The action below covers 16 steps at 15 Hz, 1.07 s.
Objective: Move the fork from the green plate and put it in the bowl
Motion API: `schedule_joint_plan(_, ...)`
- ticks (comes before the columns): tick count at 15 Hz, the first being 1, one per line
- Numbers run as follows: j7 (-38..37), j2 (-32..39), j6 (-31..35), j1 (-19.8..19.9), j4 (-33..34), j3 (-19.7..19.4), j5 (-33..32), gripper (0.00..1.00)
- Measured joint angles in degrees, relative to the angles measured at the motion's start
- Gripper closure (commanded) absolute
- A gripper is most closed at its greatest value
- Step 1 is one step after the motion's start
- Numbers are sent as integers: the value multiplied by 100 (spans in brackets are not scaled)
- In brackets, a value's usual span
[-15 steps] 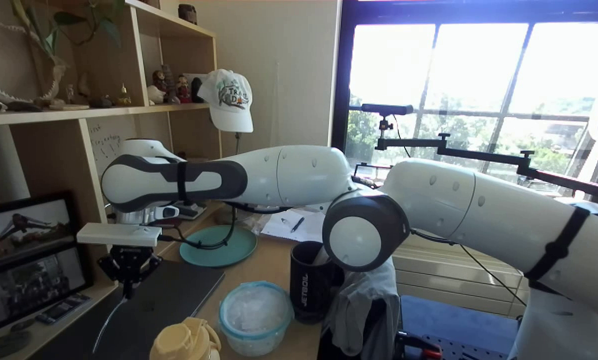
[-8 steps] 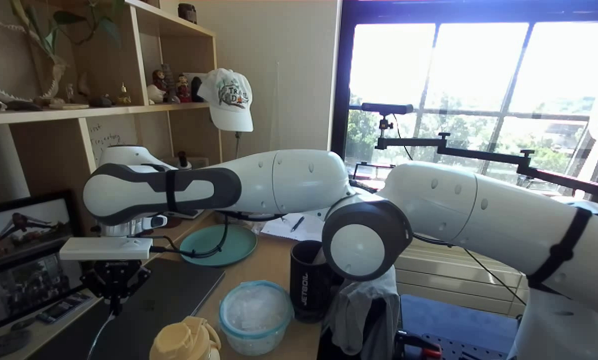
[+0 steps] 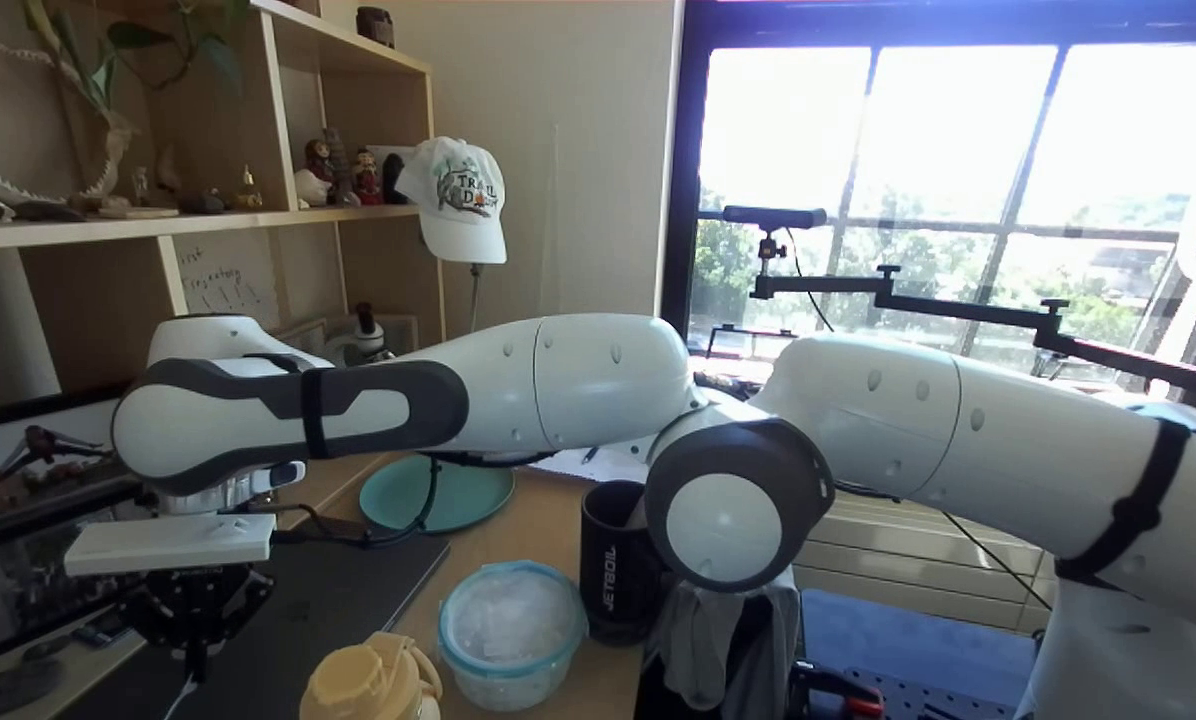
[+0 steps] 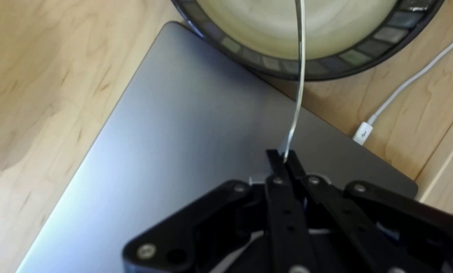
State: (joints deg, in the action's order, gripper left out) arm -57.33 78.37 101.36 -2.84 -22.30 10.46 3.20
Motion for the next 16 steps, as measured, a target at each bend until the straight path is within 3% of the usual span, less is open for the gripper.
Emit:
schedule_joint_plan(10,115,-2,99,-452,28,-87,-258,99)
schedule_joint_plan(11,115,-1,99,-466,28,-115,-292,71)
schedule_joint_plan(13,114,0,99,-488,28,-161,-340,65)
schedule_joint_plan(16,112,19,99,-517,27,-213,-414,41)
